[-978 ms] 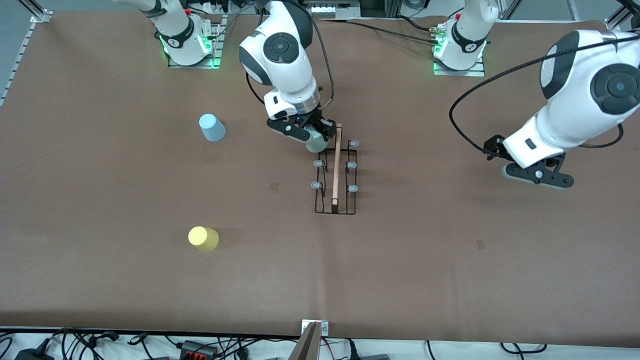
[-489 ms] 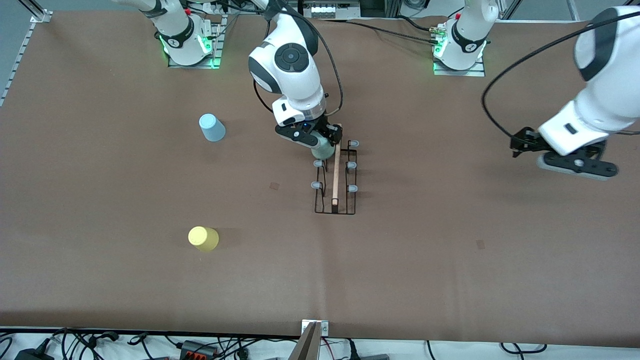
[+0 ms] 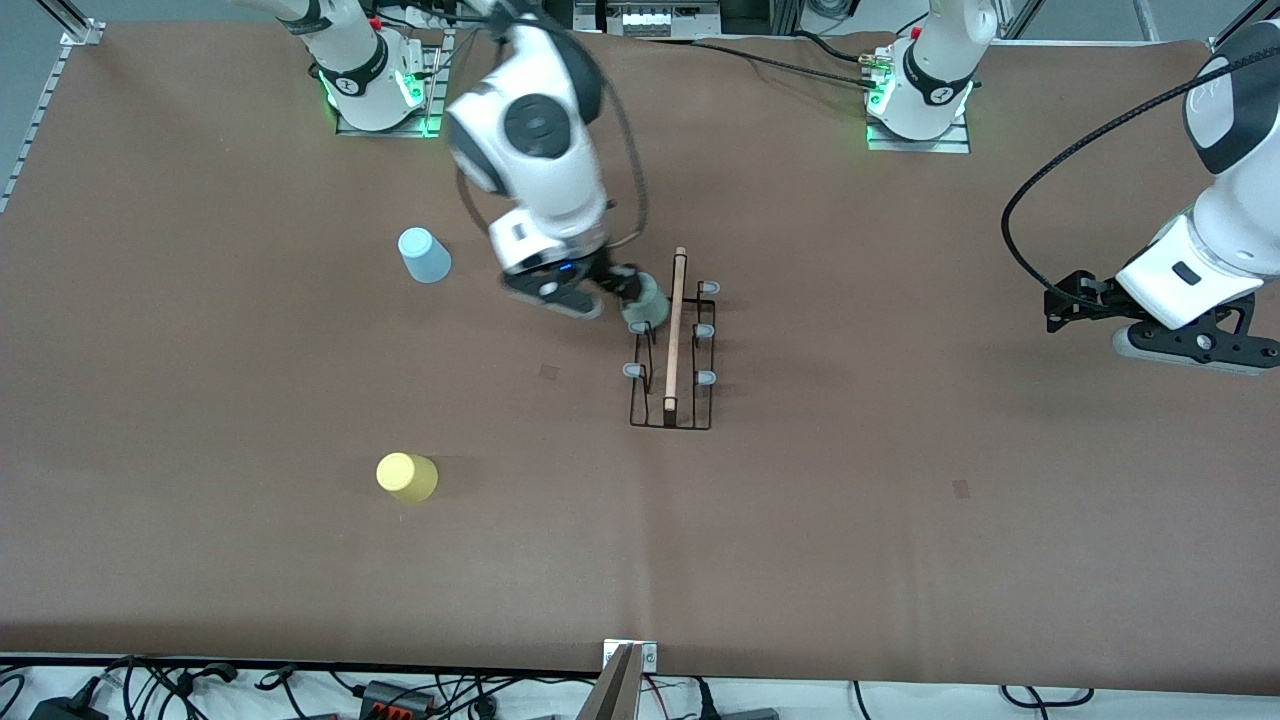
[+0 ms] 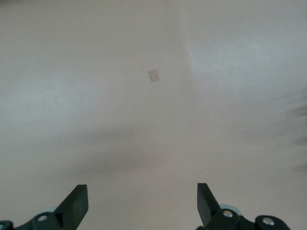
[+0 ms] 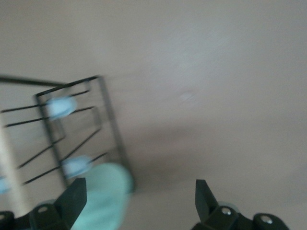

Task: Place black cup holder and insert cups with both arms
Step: 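Place the teal cup upside down on a rack peg with the right gripper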

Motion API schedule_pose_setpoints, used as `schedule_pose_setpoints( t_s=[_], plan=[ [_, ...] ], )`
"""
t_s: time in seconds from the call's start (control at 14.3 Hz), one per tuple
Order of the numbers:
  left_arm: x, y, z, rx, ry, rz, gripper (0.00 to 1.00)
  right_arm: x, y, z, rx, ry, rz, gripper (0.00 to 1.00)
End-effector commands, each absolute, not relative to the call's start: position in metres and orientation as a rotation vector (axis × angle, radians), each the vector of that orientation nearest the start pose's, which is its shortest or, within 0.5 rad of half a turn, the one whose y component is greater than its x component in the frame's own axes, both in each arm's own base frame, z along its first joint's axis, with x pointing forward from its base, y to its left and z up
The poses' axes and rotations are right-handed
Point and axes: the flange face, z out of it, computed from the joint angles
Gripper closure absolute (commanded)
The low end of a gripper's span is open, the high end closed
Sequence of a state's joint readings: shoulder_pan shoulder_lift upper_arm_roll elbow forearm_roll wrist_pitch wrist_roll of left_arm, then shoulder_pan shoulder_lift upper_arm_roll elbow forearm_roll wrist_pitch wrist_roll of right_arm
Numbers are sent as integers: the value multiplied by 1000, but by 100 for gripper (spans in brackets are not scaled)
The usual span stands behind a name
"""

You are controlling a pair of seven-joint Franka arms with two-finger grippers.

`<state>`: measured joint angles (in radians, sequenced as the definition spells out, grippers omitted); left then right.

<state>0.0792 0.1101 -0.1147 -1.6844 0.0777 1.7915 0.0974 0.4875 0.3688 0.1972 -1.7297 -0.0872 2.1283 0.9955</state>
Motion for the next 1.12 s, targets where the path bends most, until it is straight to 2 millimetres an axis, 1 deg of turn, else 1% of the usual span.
schedule_pose_setpoints(
  t_s=[0.0,0.07,0.14,0.28,0.42,0.49,0.56,0.63,0.77,0.84,0.98,1.05],
  plan=[
    [599,-11,539,-3085,192,22,0,565,306,385,-3151,268,2,0],
    [599,-12,542,-3085,190,12,0,580,276,387,-3155,198,0,0],
    [599,-13,542,-3086,189,12,0,596,239,387,-3159,137,4,0],
    [599,-13,542,-3087,189,14,0,617,175,376,-3163,36,33,0],
    [599,-12,543,-3087,189,14,0,634,131,364,-3158,-50,18,0],
    [599,-12,544,-3086,191,12,0,641,118,356,-3169,-84,-16,0],
    [599,-13,544,-3087,191,12,0,647,103,341,-3193,-105,-25,0],
    [599,-14,544,-3087,196,12,0,652,92,329,-3210,-111,-42,0],
    [599,-15,544,-3087,198,12,0,661,86,311,-3208,-124,-116,0],
    [599,-16,544,-3087,201,12,0,665,88,306,-3189,-100,-156,0],
    [598,-18,544,-3087,205,11,0,673,96,302,-3157,-101,-260,0],
    [598,-18,544,-3087,205,11,0,676,103,299,-3138,-119,-312,0]
  ],
)
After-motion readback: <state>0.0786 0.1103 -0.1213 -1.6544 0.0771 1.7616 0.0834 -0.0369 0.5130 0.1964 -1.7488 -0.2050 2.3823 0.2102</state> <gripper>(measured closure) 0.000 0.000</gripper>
